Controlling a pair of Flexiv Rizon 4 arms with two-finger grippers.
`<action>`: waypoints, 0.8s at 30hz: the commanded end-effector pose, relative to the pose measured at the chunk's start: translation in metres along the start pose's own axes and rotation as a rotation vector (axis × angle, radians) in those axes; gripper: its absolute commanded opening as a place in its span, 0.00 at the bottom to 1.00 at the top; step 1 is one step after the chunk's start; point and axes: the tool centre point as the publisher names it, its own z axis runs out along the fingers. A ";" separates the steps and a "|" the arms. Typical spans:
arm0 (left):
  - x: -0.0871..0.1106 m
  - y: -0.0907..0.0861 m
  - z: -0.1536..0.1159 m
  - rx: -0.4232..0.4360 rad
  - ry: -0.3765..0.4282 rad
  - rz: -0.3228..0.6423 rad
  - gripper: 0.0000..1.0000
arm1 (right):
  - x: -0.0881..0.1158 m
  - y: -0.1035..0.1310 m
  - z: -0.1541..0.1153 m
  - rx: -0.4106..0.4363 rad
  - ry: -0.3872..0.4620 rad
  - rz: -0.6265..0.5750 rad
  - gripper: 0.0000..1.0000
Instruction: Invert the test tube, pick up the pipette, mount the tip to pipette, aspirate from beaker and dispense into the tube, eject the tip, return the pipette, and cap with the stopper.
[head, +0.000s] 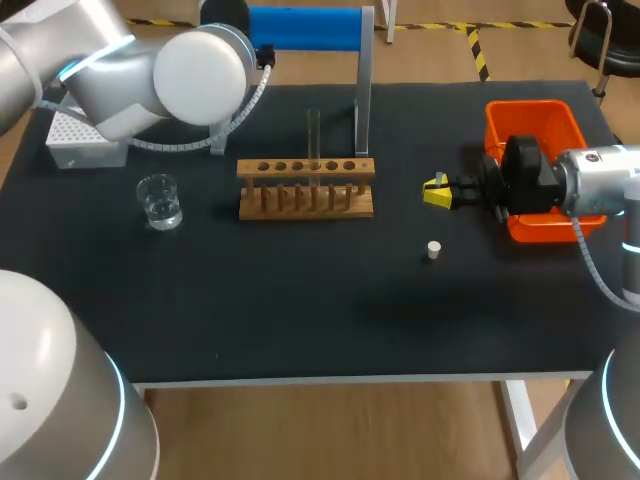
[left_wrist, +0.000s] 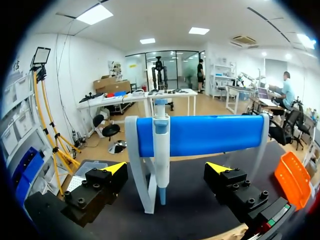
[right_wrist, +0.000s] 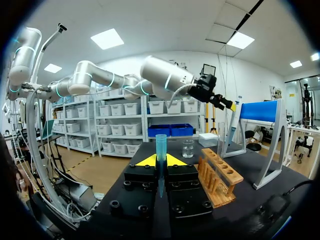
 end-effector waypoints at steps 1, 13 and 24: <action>0.000 0.001 0.008 -0.001 0.006 0.002 1.00 | 0.001 0.000 0.000 0.001 -0.001 -0.001 0.00; -0.004 -0.004 0.019 0.043 0.003 -0.013 1.00 | 0.001 0.000 0.000 0.001 -0.001 -0.001 0.00; -0.005 -0.011 0.032 0.082 0.015 -0.031 1.00 | 0.001 0.000 0.000 0.001 -0.001 -0.001 0.00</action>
